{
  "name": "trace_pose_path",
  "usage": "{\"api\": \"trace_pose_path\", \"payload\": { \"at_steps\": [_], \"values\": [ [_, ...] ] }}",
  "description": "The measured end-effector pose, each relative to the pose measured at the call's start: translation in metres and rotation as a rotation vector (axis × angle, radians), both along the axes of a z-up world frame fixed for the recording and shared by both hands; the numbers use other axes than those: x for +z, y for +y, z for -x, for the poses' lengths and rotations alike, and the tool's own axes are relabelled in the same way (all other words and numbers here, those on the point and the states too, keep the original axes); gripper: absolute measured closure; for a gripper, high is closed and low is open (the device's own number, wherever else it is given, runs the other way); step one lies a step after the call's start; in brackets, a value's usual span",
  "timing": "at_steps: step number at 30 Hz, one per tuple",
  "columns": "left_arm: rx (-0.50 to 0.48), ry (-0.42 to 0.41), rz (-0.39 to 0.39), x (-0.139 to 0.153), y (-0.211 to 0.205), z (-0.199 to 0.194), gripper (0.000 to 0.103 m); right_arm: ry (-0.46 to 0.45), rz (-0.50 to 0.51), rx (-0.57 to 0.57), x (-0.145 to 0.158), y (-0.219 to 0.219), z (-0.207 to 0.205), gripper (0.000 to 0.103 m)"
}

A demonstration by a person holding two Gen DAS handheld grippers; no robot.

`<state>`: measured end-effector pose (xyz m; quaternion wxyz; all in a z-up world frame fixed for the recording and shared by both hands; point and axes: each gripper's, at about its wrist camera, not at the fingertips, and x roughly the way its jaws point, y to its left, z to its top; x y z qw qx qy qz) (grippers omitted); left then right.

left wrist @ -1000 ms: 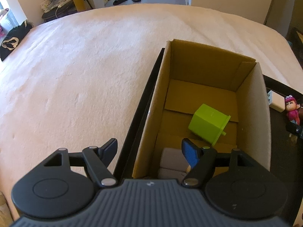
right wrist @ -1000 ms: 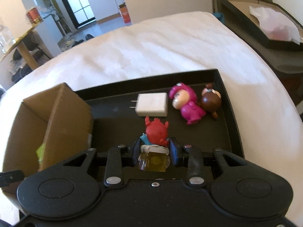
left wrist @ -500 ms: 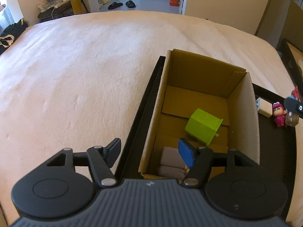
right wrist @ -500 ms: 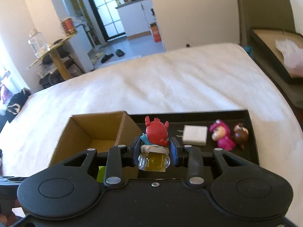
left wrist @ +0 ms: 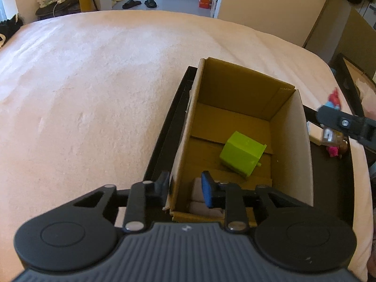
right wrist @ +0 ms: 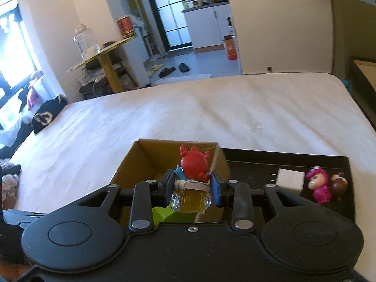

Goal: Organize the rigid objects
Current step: 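Grasp the amber cup with the right gripper and carry it toward the box, then lower the amber cup into the cardboard box and open the right gripper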

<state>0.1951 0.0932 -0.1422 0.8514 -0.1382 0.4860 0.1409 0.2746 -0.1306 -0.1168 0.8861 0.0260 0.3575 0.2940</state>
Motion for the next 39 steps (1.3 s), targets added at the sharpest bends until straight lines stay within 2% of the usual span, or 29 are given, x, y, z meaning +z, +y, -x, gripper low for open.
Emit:
{"api": "trace_pose_path", "payload": {
  "at_steps": [8,24,26,27,28,31,39],
  "values": [
    [0.015,-0.004,0.013,-0.007,0.009,0.001,0.092,0.004,0.035,0.066,-0.007,0.03,0.001,0.071],
    [-0.005,-0.02,0.046,-0.008,0.017,0.004,0.092,0.015,0.124,0.117,-0.038,0.071,0.006,0.07],
    [-0.006,-0.02,0.051,-0.009,0.018,0.004,0.092,0.013,0.131,0.125,-0.039,0.076,0.007,0.068],
    [-0.006,-0.02,0.051,-0.009,0.019,0.004,0.092,0.014,0.132,0.134,-0.04,0.078,0.008,0.064],
    [-0.006,-0.02,0.054,-0.009,0.019,0.004,0.092,0.012,0.134,0.14,-0.041,0.078,0.009,0.055],
    [-0.002,-0.019,0.056,-0.009,0.02,0.003,0.092,-0.003,0.147,0.133,-0.039,0.076,0.012,0.054],
    [-0.002,-0.011,0.049,-0.008,0.017,0.001,0.092,0.007,0.105,0.099,-0.022,0.059,0.015,0.054]
  ]
}}
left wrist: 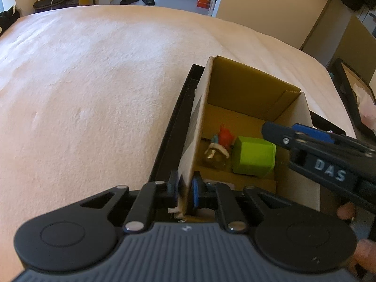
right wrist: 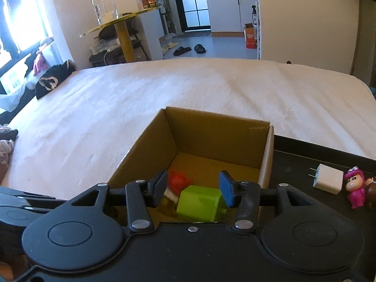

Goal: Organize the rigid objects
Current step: 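Lower the amber cup into the cardboard box and open the right gripper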

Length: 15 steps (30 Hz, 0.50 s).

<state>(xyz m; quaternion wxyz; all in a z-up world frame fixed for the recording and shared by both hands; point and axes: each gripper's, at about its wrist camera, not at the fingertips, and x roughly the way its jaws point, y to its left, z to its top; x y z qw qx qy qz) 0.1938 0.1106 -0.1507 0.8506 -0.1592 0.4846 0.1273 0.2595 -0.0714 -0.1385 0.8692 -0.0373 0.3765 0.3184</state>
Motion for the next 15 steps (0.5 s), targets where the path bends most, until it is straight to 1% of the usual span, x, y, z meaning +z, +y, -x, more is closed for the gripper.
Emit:
{"api": "trace_pose_path", "payload": {
  "at_steps": [5,10,11,13,15],
  "values": [
    [0.011,0.027,-0.011,0.002,-0.002,-0.004,0.091,0.037,-0.02,-0.018,0.007,-0.009,0.002,0.054],
    [0.008,0.026,-0.065,0.007,-0.009,-0.006,0.088,0.056,-0.036,-0.053,0.009,-0.024,0.002,0.053],
    [0.01,0.029,-0.066,0.008,-0.01,-0.006,0.088,0.055,-0.039,-0.061,0.011,-0.027,0.002,0.053],
    [0.018,0.035,-0.063,0.009,-0.01,-0.007,0.088,0.049,-0.04,-0.084,0.012,-0.034,0.0,0.048],
    [0.023,0.045,-0.07,0.01,-0.011,-0.008,0.087,0.043,-0.039,-0.105,0.012,-0.042,-0.003,0.048]
  ]
}}
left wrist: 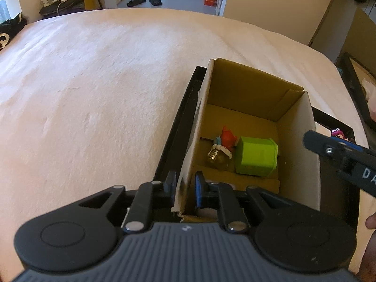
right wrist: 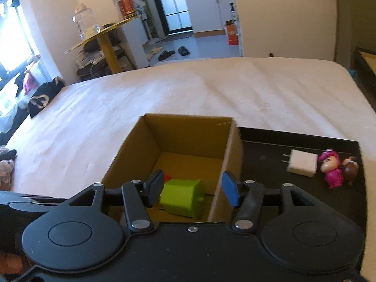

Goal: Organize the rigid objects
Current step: 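Move the right gripper back over the tray to the pink hooded doll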

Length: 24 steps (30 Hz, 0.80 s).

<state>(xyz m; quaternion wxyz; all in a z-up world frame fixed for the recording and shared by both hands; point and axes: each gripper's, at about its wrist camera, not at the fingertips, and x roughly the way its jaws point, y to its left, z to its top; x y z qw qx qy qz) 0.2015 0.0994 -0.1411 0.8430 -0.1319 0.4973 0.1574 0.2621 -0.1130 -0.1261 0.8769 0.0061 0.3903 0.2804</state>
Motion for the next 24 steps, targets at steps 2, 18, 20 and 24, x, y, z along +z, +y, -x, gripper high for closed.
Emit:
{"api": "trace_pose_path", "payload": {
  "at_steps": [2,18,20,24],
  "values": [
    [0.005,0.006,-0.008,0.001,-0.001,-0.001,0.085,0.005,-0.001,-0.017,-0.001,-0.007,-0.003,0.048],
    [0.03,0.035,-0.057,0.011,-0.015,-0.005,0.034,-0.006,0.075,-0.076,-0.01,-0.058,-0.031,0.048],
    [0.028,0.034,-0.063,0.013,-0.017,-0.005,0.031,-0.013,0.091,-0.071,-0.011,-0.063,-0.034,0.048],
    [0.035,0.05,-0.081,0.013,-0.018,-0.007,0.028,-0.046,0.115,-0.047,-0.011,-0.071,-0.038,0.048]
  ]
}}
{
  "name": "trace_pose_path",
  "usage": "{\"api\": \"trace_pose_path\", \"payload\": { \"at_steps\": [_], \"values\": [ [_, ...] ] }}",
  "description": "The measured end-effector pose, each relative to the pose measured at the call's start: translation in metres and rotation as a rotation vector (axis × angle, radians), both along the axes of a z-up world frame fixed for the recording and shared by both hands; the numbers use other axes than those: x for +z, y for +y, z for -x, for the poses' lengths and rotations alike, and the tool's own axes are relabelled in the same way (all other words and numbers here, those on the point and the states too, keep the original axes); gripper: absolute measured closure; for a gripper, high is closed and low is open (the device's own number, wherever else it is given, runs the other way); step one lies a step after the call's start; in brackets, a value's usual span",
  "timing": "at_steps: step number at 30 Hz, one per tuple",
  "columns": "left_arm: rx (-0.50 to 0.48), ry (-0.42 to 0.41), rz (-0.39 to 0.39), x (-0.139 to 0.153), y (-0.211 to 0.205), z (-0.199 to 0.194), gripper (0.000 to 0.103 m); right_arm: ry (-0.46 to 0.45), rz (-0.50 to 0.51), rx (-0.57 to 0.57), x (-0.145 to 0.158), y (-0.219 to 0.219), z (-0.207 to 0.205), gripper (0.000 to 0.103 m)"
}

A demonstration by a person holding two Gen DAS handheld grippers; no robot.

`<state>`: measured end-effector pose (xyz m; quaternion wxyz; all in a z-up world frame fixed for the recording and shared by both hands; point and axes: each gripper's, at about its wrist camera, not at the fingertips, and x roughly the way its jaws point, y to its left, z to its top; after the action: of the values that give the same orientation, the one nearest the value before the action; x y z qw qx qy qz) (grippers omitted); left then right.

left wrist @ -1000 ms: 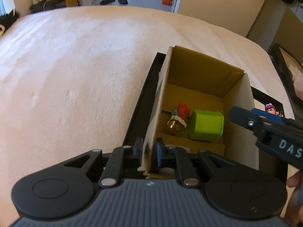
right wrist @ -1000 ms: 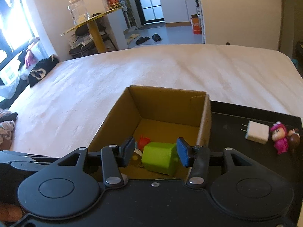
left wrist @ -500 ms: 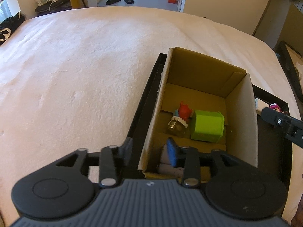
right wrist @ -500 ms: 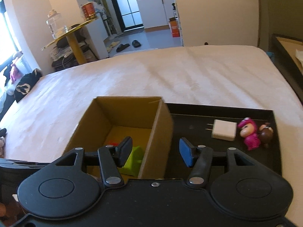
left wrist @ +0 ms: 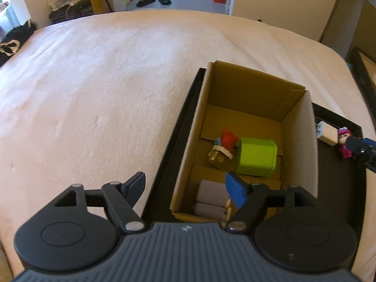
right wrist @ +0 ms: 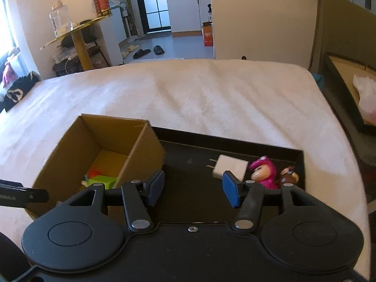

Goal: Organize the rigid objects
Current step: 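Move the right gripper back over the tray to the pink hooded doll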

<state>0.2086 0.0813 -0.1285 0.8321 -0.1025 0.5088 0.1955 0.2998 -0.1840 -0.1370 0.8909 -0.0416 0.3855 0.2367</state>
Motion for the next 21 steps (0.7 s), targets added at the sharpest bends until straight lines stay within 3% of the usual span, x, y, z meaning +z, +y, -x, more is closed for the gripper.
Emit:
{"api": "trace_pose_path", "payload": {
  "at_steps": [21],
  "values": [
    [0.019,0.021,-0.055,-0.009,-0.011,-0.013,0.019,0.041,0.012,0.049,-0.038,-0.045,-0.053,0.048]
  ]
}}
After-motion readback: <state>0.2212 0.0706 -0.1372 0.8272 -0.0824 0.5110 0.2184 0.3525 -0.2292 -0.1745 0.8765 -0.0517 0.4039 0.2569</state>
